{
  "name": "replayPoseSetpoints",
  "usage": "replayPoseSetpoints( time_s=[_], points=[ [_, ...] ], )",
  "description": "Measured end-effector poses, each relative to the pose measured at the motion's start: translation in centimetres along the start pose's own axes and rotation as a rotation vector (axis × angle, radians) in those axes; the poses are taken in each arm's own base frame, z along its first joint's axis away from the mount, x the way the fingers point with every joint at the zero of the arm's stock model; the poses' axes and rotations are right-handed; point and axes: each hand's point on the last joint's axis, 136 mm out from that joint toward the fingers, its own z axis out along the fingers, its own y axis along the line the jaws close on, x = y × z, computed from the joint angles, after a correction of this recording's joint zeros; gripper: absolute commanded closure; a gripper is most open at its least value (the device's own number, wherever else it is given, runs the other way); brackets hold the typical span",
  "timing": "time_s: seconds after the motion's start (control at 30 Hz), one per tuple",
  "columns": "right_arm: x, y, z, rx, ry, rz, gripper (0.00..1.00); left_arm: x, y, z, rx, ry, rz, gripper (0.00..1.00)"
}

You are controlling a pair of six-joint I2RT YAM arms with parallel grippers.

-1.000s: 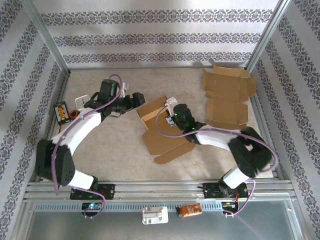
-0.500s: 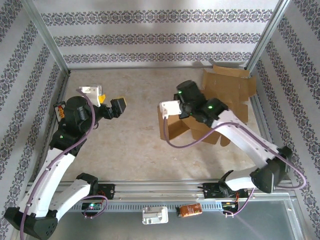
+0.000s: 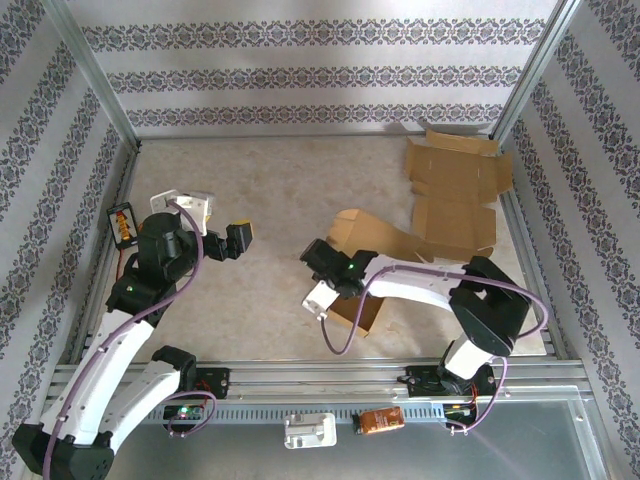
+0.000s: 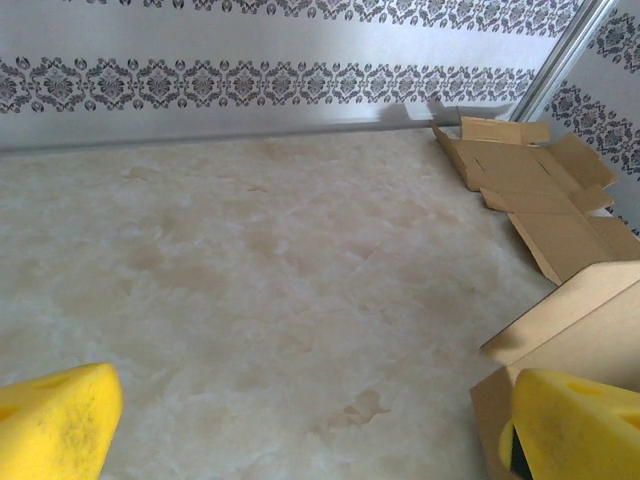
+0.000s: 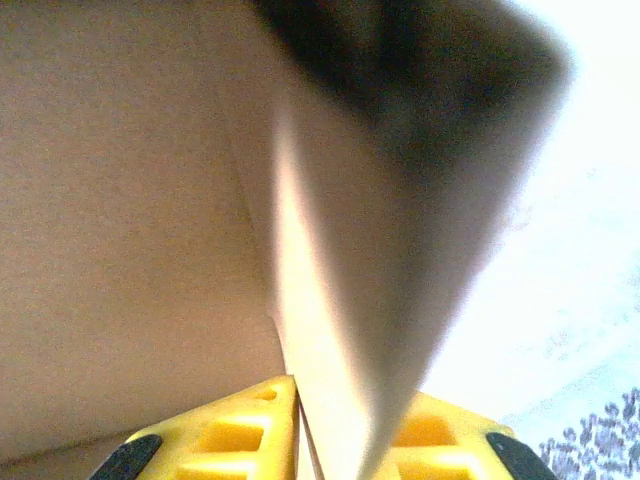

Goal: Fold the paper box

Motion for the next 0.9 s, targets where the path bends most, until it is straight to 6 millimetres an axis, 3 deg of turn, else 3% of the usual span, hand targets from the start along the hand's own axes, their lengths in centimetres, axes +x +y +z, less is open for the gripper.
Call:
replayPoseSetpoints(
  time_s=[0.1,0.3,0.43,0.53,0.73,0.8,0.9],
  points=[
    [-1.1,0.6,1.3,0.006,0.018,-0.014,0.77,0.2,0.0,0.3,0.0,0.008,-0.002,0.0],
    [-1.3,-0.1,1.7,0.042,0.024,0.029,0.49,0.7,0.0,0.9,0.007,0.035,-0.008,0.0],
    [-1.0,-0.4,1.1,0.045,0.025,0.032,0.42,0.9,0.0,1.1,0.009,0.042,-0.013,0.0],
    [-0.3,-1.8,-0.8,0.087,0.028,0.044,0.39,0.9,0.0,1.1,0.01,0.044,-0.02,0.0],
    [2.0,-6.0,-6.5,0.255,0.055,0.168,0.33,1.6,0.1,2.3,0.009,0.1,-0.049,0.04],
    [2.7,-7.4,-8.7,0.305,0.062,0.315,0.31,1.5,-0.2,2.7,0.028,0.131,-0.062,0.09],
    [4.3,-9.4,-13.4,0.401,0.043,0.707,0.25,1.1,-1.5,2.9,0.093,0.158,-0.081,0.12]
  ],
)
